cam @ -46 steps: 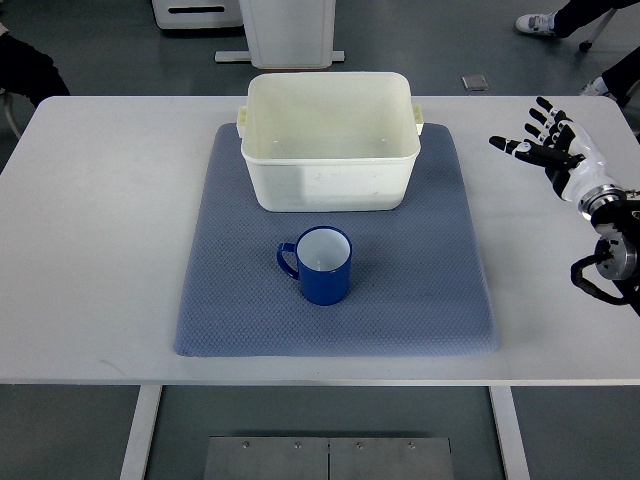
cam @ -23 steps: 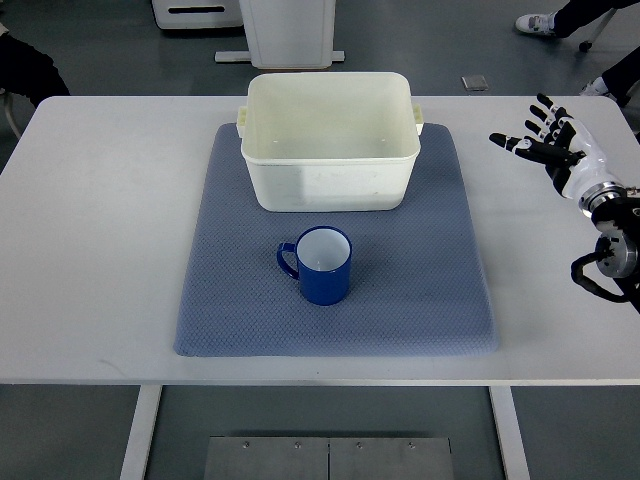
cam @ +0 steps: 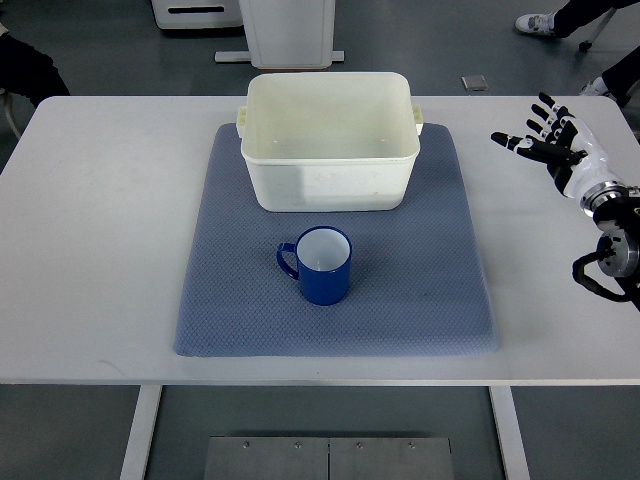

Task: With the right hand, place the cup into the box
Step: 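Move the right hand over the box down toward the blue mug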

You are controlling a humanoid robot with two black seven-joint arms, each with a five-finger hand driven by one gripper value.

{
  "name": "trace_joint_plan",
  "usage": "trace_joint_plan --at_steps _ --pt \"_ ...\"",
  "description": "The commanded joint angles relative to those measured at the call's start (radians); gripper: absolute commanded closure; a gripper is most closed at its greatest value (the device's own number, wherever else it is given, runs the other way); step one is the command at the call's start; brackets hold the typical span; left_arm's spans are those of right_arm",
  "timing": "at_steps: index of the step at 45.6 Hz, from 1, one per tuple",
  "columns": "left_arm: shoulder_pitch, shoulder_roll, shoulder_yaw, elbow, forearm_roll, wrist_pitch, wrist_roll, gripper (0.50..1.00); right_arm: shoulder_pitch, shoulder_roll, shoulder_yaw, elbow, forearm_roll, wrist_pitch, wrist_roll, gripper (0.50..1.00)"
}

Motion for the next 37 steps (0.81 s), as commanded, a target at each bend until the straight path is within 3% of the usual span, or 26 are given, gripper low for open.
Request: trace_joint_plan --at_steps 1,17,37 --pt "0.0 0.0 0.0 0.0 -0.001 0.0 0.0 0.5 0.0 0.001 0.0 0.0 0.0 0.001 0.0 0.502" --pt "0.0 0.0 0.0 0.0 0.001 0.0 0.0 0.5 0.018 -0.005 0.012 0.049 0.0 0.03 0.018 0.502" --pt "0.0 0.0 0.0 0.0 -0.001 0.0 0.0 0.5 0.049 -0.025 0.057 0.288 -0.025 0.128 0.015 0.502"
